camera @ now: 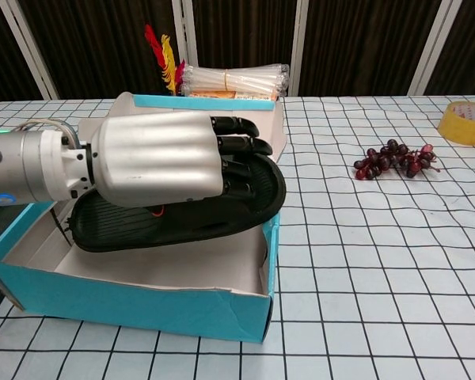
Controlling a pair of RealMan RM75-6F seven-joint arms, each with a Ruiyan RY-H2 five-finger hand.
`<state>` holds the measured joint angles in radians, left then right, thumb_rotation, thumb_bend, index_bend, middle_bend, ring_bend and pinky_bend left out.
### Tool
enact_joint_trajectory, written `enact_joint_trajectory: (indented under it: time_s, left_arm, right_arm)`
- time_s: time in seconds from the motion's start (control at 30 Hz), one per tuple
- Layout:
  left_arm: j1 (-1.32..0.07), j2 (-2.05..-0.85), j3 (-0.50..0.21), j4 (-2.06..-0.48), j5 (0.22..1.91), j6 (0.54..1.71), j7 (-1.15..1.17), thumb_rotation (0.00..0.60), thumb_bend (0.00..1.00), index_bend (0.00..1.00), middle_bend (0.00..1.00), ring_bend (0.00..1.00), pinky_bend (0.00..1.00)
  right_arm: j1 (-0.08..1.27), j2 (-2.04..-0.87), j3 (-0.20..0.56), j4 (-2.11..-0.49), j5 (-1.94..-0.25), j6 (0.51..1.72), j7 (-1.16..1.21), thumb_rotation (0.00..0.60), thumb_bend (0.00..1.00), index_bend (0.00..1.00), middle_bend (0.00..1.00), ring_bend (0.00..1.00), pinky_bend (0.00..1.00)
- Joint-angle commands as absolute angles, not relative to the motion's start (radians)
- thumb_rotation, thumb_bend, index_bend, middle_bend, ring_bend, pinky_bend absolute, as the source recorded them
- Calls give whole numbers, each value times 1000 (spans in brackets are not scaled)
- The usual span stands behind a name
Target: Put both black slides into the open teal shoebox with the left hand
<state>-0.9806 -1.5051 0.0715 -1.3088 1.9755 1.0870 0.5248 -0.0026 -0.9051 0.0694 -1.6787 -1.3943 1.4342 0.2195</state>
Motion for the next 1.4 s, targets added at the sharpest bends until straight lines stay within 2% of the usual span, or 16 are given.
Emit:
enact_joint_trajectory:
  time_s: [0.03, 0.7, 1.4]
  left_arm:
    - [-975, -1502, 77, -1310, 1971, 1083, 517, 600, 380, 580, 522, 117, 180]
    - [-979, -1466, 60, -1382, 1887, 961, 522, 600, 382, 571, 509, 143, 291]
    - [-984, -1514, 77, -1317, 1876, 921, 474, 600, 382, 565, 475, 143, 392]
  right_arm:
    - [-3, -906, 70, -1679, -1394, 1435, 219, 600, 307, 31, 115, 186, 127]
    - [2, -911, 68, -1683, -1397, 1427, 199, 600, 307, 31, 115, 186, 127]
    - [8, -916, 68, -1682, -1382, 1410, 183, 600, 306, 31, 115, 186, 127]
